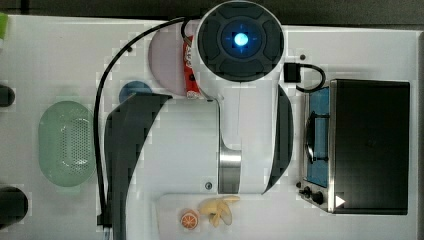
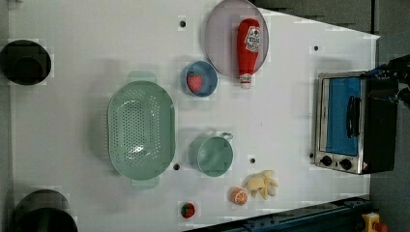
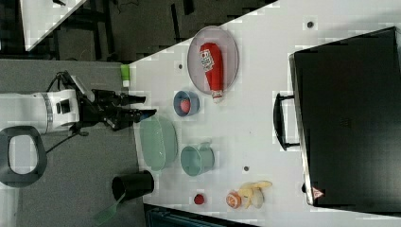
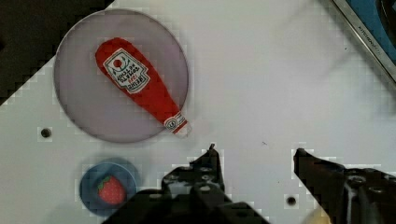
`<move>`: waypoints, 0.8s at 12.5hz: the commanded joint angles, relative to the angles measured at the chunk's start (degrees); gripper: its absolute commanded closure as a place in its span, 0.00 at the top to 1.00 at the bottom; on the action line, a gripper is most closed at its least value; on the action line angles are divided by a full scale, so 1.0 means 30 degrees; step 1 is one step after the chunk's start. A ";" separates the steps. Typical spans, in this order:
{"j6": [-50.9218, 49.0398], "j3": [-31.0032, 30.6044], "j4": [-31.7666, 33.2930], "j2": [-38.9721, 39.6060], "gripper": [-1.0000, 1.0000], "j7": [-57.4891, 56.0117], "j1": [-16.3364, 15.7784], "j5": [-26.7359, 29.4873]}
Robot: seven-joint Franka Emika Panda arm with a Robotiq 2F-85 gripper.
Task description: Pick ketchup from plate and place it on table.
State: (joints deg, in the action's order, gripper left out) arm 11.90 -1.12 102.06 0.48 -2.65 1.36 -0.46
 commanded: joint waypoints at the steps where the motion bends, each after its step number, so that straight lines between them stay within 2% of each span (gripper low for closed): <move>1: -0.3477 -0.1217 0.1018 -0.4103 0.79 0.1577 0.2037 0.0674; 3: -0.3426 -0.1293 0.1033 -0.3881 1.00 0.1531 0.2001 0.0676; 10: -0.1422 -0.1891 0.1022 -0.0888 1.00 -0.0932 0.1878 0.0678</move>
State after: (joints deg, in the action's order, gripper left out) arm 7.87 -5.68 103.35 -5.68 -2.29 6.25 1.37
